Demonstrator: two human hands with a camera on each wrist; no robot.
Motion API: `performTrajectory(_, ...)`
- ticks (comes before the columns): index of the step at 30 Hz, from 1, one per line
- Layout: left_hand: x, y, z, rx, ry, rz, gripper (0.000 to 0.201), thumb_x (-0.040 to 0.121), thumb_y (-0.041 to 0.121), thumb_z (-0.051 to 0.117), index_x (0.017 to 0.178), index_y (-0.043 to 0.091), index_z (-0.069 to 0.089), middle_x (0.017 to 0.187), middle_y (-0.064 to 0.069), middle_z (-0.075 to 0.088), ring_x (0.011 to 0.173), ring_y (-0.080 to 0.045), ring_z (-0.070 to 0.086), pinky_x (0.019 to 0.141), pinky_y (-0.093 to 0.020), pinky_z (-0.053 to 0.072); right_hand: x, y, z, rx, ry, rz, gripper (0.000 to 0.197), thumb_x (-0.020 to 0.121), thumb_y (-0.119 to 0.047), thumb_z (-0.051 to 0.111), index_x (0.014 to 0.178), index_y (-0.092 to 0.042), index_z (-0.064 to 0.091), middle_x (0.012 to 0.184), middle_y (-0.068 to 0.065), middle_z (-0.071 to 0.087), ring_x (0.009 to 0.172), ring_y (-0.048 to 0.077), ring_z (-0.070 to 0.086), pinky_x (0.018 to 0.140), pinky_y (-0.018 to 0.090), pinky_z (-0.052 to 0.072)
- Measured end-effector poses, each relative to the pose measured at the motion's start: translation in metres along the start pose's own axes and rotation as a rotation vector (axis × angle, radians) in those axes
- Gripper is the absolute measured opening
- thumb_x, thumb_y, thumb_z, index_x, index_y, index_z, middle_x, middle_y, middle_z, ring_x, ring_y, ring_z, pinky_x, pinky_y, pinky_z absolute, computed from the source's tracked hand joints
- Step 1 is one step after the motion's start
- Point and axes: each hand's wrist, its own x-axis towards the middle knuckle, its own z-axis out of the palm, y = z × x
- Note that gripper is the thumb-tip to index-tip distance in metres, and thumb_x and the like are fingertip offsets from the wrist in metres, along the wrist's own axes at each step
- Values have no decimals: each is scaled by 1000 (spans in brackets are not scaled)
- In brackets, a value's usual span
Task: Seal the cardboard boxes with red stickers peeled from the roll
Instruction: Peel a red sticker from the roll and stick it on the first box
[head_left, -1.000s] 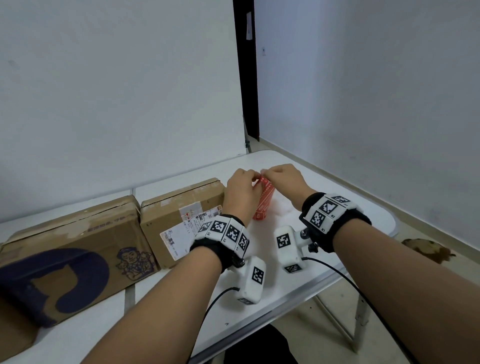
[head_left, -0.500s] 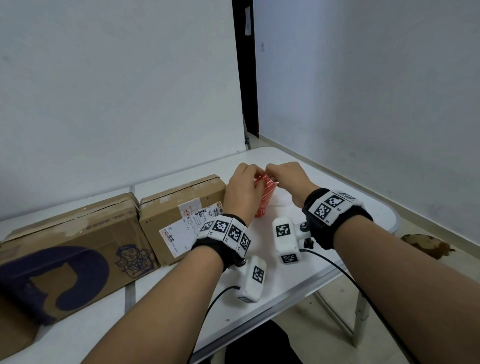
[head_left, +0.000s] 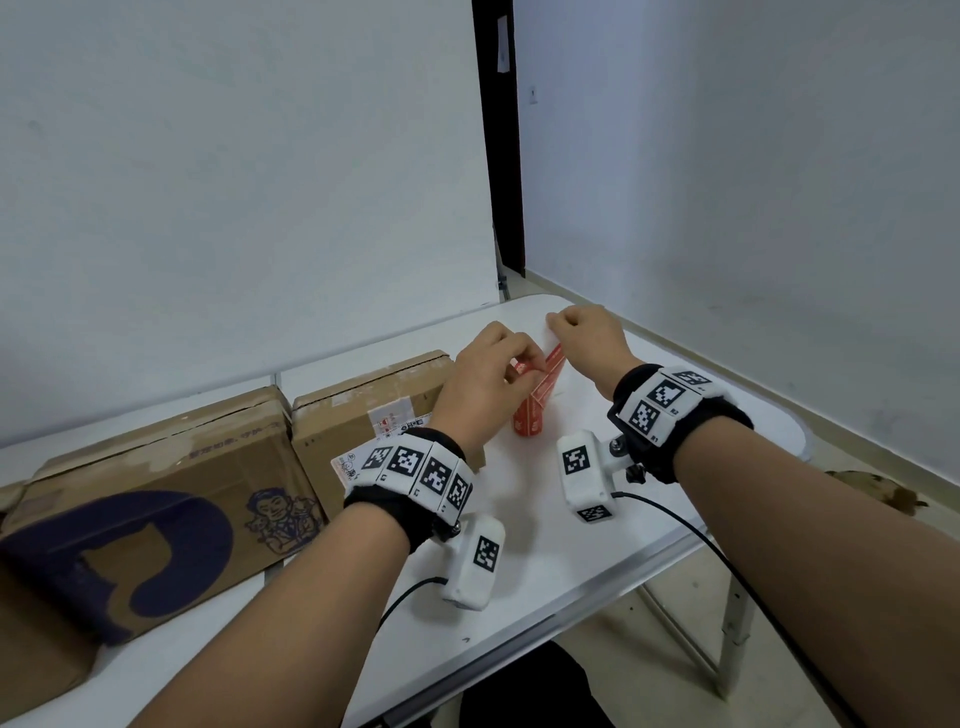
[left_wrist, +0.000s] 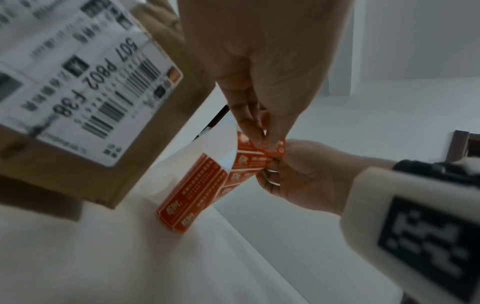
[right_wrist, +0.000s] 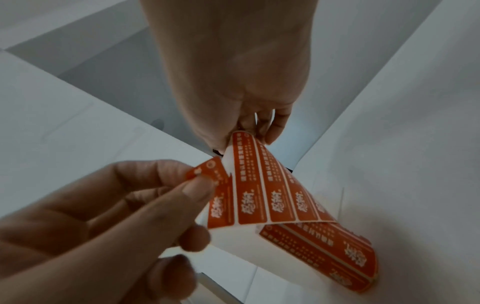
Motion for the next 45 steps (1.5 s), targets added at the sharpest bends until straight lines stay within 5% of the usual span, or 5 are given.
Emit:
performTrajectory(13,-32,11,-48,-331,-123,-166,5,80,16,74,80,19,69,87,-5,57,56,-7,58,55,-13,45,6,3,5,-289,126,-160,36,96,-26,42,69,-4,51,66,10,50,62,26,46,62,38,42)
performTrajectory(20,-28,4,-64,-607,30,-382,8,84,15,70,91,12,68,64,3,59,52,-7,54,55,-17,47,0,0,15,-307,12,-251,34,93,-33,51,77,-8,66,74,3,65,71,23,59,67,32,46)
performTrajectory(25,-20,5,-82,-890,153,-647,4,88,9,63,89,9,67,76,-6,67,48,-8,48,44,-14,42,-10,-28,24,-91,-6,-334,17,90,-25,61,98,-13,70,90,-5,64,79,9,59,73,21,45)
performTrajectory(29,-17,-3,-98,-786,238,-691,7,86,11,67,91,11,71,79,-1,67,54,-8,48,44,-16,42,-27,-53,37,271,-245,-307,12,89,-17,64,94,-8,71,82,2,69,70,8,61,62,15,50)
performTrajectory(45,-28,-14,-139,-583,316,-681,11,85,21,68,93,15,73,81,5,65,65,-8,53,57,-19,44,-34,-89,74,169,-398,-391,12,85,-22,69,88,-10,73,77,-2,69,65,2,59,59,10,47)
